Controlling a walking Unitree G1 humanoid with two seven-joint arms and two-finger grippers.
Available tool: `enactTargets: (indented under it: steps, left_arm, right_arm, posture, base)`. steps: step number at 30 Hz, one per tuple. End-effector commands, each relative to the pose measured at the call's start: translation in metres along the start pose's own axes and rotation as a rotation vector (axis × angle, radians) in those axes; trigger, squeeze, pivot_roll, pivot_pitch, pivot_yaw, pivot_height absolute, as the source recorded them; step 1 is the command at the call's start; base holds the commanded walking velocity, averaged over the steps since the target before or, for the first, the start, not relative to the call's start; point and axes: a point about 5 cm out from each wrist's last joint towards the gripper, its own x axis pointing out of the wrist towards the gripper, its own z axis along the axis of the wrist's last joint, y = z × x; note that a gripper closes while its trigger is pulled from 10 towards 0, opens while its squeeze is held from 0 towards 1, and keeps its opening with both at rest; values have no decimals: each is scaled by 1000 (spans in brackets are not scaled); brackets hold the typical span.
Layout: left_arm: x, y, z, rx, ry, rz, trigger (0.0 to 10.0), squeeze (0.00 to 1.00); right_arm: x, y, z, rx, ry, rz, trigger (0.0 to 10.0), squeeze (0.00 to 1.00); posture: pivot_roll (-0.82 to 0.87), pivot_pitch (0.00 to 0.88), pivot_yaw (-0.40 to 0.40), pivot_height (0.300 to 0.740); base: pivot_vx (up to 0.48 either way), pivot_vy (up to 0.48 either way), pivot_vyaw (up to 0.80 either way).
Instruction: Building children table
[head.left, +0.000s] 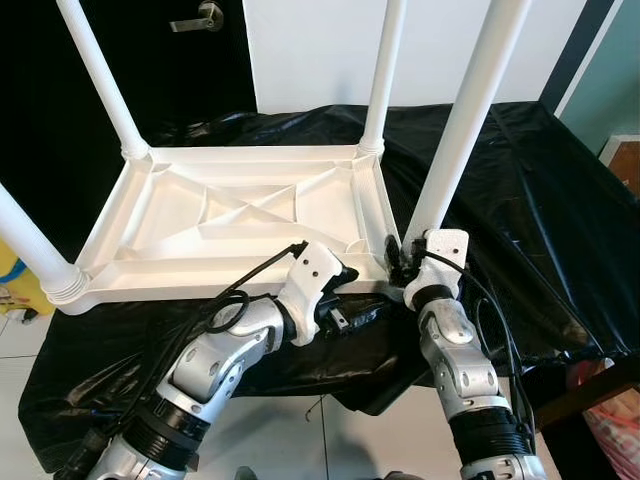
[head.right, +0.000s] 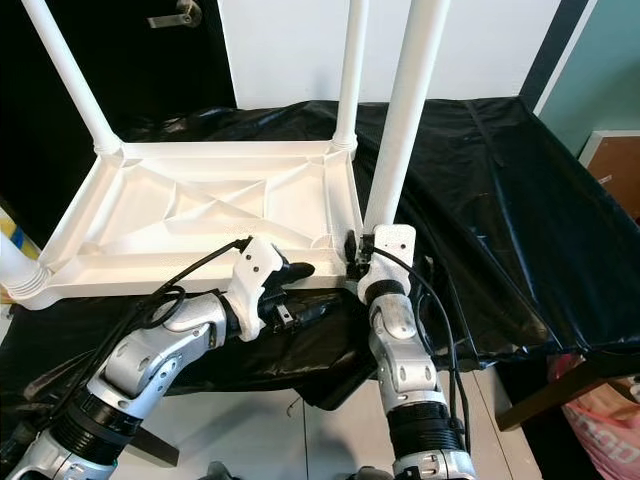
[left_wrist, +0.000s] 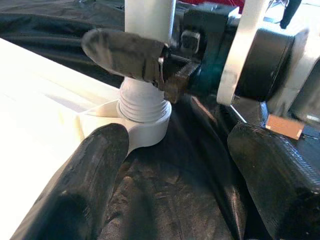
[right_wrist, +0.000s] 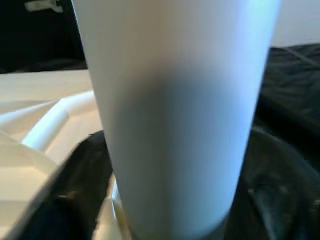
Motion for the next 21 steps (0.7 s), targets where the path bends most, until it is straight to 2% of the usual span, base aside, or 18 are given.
enactTargets:
  steps: [1,3,4,5,8,9,10,13,16,21]
  left_arm:
    - [1,-7,1,10,-2,-142,10000,0]
    - [1,-6,2,9,-6,-134,10000,0]
    - [1,-5,2,8,-8,-129,10000,0]
    - [1,-4,2,10,-8,-126,10000,0]
    - [0,-3,2,11,-7,-125,10000,0]
    - [-1,-2,1,15,-3,-128,10000,0]
    - [-1,-2,1,15,-3,-128,10000,0]
    - [-1,1,1,21,0,-132,10000,0]
    - [0,4,0,42,20,-125,10000,0]
    - [0,6,1,46,18,-133,10000,0]
  right_arm:
    - [-2,-4,1,7,-12,27,10000,1000]
    - [-2,-8,2,8,-12,56,10000,1000]
    - [-2,-12,2,5,-11,83,10000,937]
    - [-3,-14,0,-1,3,142,10000,0]
    - [-3,-16,-1,-3,15,181,10000,0]
    - [-3,-19,-2,-25,24,262,10000,0]
    - [-3,-19,-2,-25,24,262,10000,0]
    - [-4,-30,-3,-61,43,382,10000,0]
    - [-3,-38,-1,-102,36,446,10000,0]
    - [-2,-40,-3,-113,64,556,10000,0]
  posture:
    - [-73,0,-12,740]
    - [-75,0,-7,740]
    - [-76,0,-3,740]
    - [-80,0,5,740]
    - [-80,0,5,740]
    - [-90,0,20,740]
    - [-90,0,20,740]
    - [-93,0,26,740]
    - [-102,0,41,740]
    - [-105,0,44,740]
  base:
    - [0,0,0]
    - [0,0,0]
    - [0,0,0]
    - [0,0,0]
    - [0,0,0]
    - [0,0,0]
    - [0,0,0]
    - [0,0,0]
    - [0,0,0]
    - [0,0,0]
